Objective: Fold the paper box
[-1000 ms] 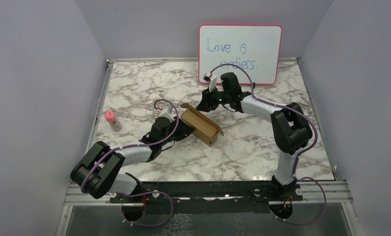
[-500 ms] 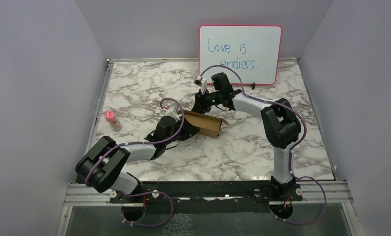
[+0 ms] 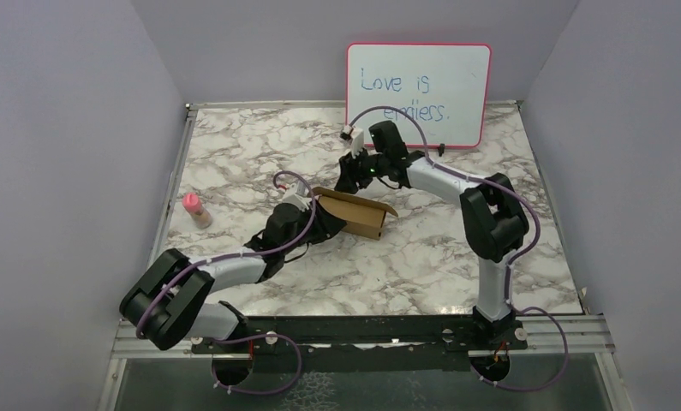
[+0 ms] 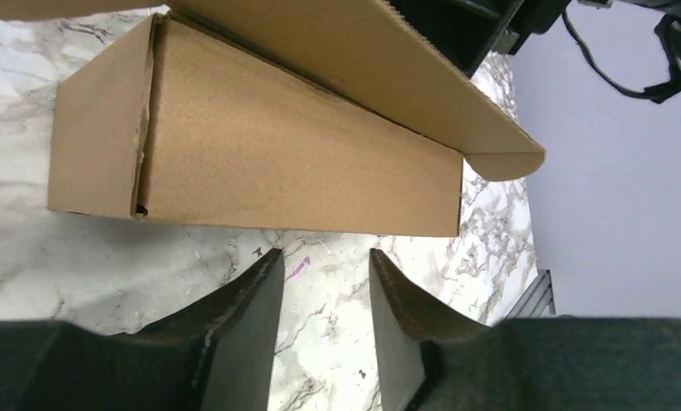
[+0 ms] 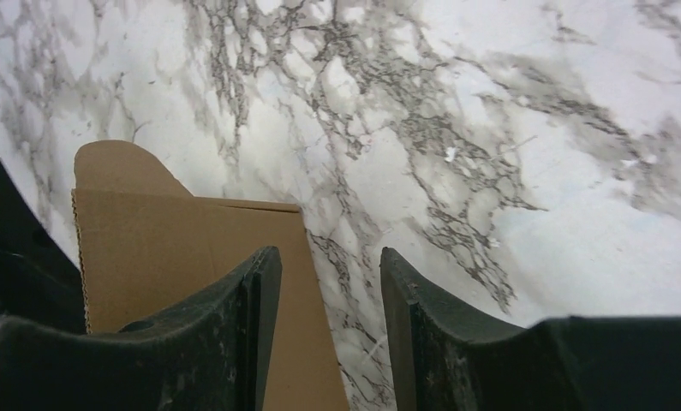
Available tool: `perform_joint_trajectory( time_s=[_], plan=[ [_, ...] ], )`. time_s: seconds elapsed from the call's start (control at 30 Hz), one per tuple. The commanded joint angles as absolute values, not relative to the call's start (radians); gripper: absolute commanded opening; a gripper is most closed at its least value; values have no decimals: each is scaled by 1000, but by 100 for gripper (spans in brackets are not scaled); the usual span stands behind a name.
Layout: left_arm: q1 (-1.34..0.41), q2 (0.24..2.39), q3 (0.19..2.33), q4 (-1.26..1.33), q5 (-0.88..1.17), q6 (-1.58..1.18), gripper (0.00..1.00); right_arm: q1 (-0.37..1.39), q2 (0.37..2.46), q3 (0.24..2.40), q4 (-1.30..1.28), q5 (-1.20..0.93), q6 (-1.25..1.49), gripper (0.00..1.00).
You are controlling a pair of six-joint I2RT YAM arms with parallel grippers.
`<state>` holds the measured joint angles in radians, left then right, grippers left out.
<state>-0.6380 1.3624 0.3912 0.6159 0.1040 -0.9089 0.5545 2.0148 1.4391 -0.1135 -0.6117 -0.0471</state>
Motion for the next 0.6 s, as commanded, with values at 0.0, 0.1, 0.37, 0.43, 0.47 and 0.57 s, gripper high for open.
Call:
perform_joint_trajectory(
  time_s=[0.0, 0.1, 0.37, 0.43, 0.47, 0.57],
  plan=[
    [-620, 1249, 386, 510, 78, -834, 46, 551, 1900, 1443, -156, -417, -61, 54],
    [-596, 1163, 413, 361, 67, -773, 52, 551, 1824, 1404, -184, -297, -43, 59],
    [-547, 964, 631, -122, -49, -480, 85, 551, 1582, 1253, -225, -111, 67, 65],
    [-531, 951, 687, -198, -60, -395, 97, 552, 1510, 1202, -227, -97, 96, 66],
    [-520, 955, 718, -233, -61, -357, 99, 551, 1470, 1173, -225, -94, 115, 66],
    [-470, 1005, 811, -314, -30, -280, 99, 551, 1359, 1081, -208, -90, 158, 68]
  ],
)
